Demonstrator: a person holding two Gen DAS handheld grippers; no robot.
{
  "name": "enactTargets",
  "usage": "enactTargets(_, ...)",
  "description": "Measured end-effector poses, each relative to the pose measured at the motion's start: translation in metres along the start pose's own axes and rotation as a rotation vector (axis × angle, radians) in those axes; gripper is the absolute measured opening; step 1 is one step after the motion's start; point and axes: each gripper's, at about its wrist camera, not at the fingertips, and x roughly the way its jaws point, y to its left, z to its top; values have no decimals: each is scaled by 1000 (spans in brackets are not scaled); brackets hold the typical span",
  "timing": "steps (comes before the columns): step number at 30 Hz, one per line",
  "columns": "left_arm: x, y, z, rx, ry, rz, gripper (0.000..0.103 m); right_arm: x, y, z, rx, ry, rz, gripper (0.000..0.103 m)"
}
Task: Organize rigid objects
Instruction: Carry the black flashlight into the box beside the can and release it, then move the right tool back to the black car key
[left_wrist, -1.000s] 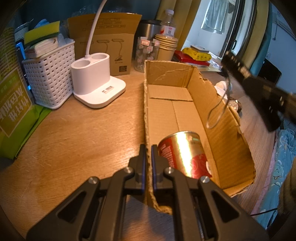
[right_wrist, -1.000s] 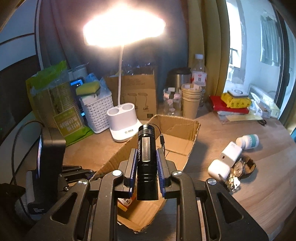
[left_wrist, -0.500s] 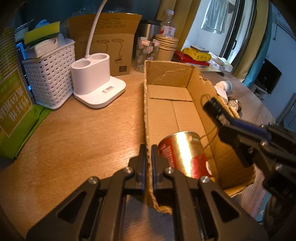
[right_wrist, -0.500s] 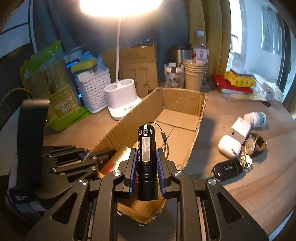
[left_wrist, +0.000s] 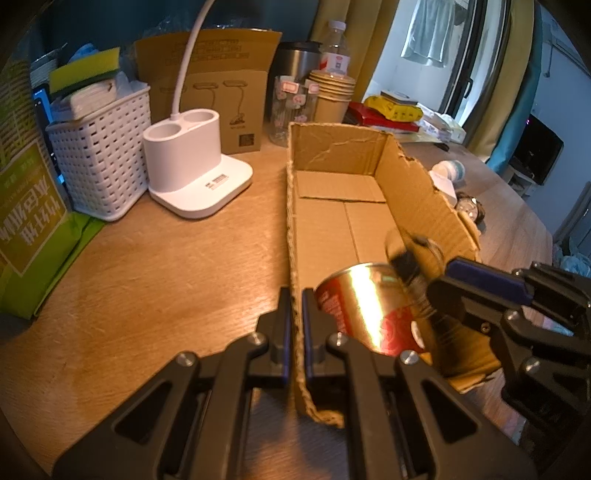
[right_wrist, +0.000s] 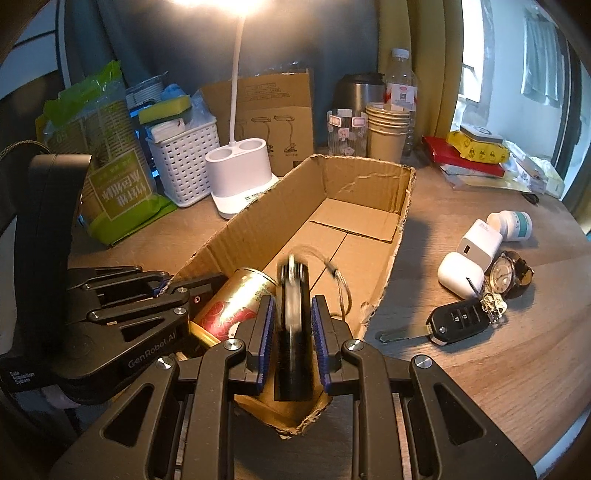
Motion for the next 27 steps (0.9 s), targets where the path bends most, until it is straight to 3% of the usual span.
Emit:
enactTargets(4,1,0,-1,1,-1,2,6,-4,-1,1,4,-4,9,35)
enactTargets(14,2,0,-1,5,2,2,6,-17,-9,4,28,-42,-5,45)
enactTargets(20,3,-1,0,12,11,6,6,-27,-22,6,65,-91,-44,71)
enactTargets(27,3,-2,0,12,9,7,6,-43,-45,9,117,-157,-131,73)
